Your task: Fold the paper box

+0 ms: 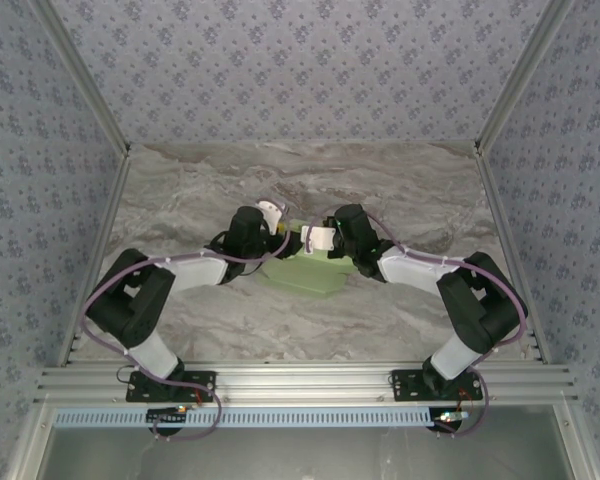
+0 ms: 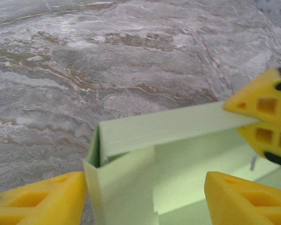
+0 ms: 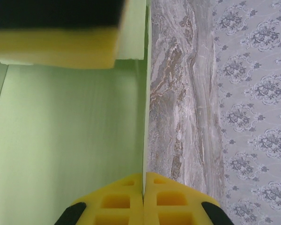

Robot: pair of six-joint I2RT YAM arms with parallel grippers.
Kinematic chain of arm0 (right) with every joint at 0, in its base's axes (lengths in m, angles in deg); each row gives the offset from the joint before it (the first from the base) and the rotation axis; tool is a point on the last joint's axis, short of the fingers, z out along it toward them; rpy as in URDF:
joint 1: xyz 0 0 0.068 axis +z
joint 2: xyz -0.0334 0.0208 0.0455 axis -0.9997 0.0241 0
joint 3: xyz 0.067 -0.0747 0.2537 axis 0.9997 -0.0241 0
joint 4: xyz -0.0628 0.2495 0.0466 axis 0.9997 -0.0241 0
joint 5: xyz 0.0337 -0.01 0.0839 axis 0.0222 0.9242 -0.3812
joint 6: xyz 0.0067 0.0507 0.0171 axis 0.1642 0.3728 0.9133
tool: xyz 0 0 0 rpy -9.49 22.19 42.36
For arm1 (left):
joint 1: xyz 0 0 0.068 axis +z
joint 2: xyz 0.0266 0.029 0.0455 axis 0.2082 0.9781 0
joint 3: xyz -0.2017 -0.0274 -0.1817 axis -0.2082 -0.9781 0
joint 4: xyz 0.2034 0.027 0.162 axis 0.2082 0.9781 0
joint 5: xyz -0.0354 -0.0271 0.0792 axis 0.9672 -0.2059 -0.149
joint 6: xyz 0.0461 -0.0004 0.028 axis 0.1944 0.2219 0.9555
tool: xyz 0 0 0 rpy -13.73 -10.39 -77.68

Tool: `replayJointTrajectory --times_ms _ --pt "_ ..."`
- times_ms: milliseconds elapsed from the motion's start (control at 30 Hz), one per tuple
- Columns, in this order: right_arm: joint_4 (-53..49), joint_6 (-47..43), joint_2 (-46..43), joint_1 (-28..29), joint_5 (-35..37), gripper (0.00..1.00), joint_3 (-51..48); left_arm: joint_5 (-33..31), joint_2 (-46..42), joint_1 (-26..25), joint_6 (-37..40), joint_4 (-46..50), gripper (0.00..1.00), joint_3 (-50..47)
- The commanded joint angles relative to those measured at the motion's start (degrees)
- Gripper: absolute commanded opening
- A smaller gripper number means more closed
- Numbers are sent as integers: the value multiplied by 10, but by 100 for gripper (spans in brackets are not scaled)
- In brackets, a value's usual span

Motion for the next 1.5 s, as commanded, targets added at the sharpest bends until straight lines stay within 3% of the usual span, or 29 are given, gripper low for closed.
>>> replayJointTrajectory --times_ms 0,100,433,733,1200,1467 --pt "-29 2 -9 0 -5 0 13 58 -37 18 44 44 68 -13" --pt "-30 1 -12 1 -6 0 13 88 -49 38 64 72 67 -20" --pt "-30 -1 -12 3 -5 0 20 185 7 70 71 74 46 6" --pt "-33 -2 -13 3 -4 0 19 193 57 71 49 38 31 21" --pt "-30 3 -12 12 -14 0 17 145 100 71 19 9 22 50" --pt "-32 3 -19 15 -22 0 16 57 104 70 -8 4 19 49"
